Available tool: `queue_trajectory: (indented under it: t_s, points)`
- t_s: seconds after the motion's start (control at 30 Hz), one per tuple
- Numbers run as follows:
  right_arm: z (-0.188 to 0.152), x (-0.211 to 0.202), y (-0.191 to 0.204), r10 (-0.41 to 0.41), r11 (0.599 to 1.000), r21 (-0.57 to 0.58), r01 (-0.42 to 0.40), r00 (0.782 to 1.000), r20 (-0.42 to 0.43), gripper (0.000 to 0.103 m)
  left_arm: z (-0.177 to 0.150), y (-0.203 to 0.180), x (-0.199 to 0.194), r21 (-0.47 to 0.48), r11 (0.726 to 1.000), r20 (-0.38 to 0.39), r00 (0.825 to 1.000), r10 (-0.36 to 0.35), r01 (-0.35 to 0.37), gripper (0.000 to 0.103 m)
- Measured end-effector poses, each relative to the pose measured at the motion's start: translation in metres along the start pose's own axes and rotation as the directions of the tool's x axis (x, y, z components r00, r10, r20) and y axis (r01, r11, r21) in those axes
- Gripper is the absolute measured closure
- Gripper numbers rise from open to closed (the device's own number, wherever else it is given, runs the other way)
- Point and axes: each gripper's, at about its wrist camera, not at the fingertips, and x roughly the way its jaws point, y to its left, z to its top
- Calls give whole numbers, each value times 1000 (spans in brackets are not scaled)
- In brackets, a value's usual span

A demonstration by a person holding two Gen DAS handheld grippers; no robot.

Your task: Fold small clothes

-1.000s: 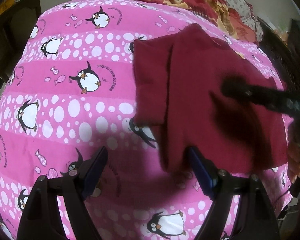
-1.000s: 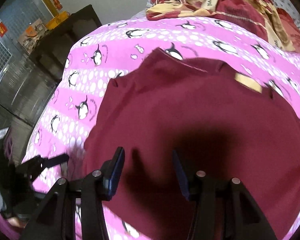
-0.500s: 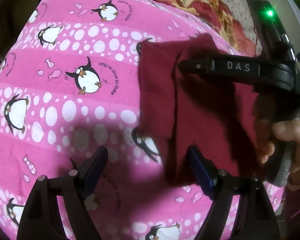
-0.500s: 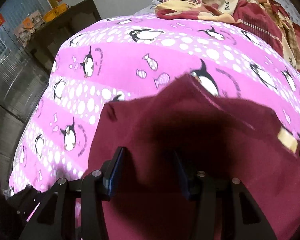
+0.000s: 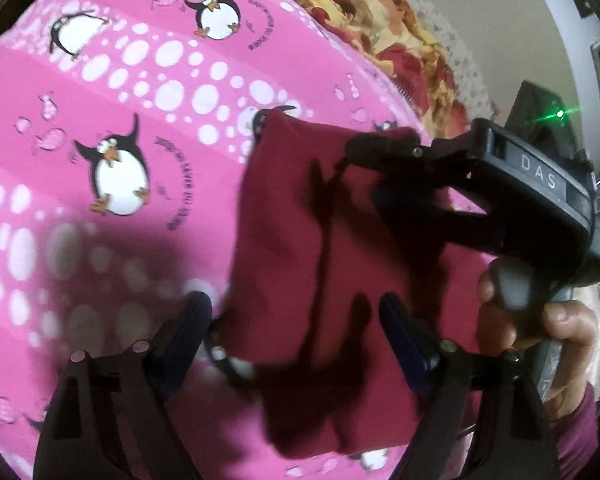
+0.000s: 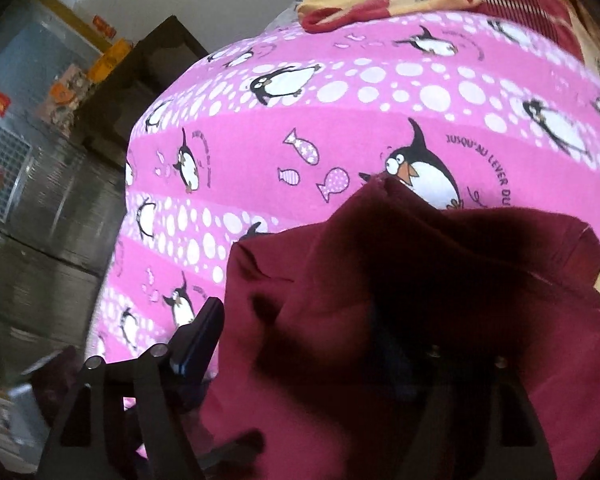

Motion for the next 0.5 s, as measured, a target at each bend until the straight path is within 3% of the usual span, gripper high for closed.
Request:
queue_trajectory:
  t_s: [0.27, 0.5]
  points:
    - [12, 5, 1, 19, 1000, 11, -18, 994, -111, 20, 6, -11, 2, 35, 988, 3, 989, -150, 150, 19]
    - [24, 10, 0, 80, 994, 82, -67, 983, -164, 15, 9, -49, -5, 210, 958, 17, 979, -204, 196, 19]
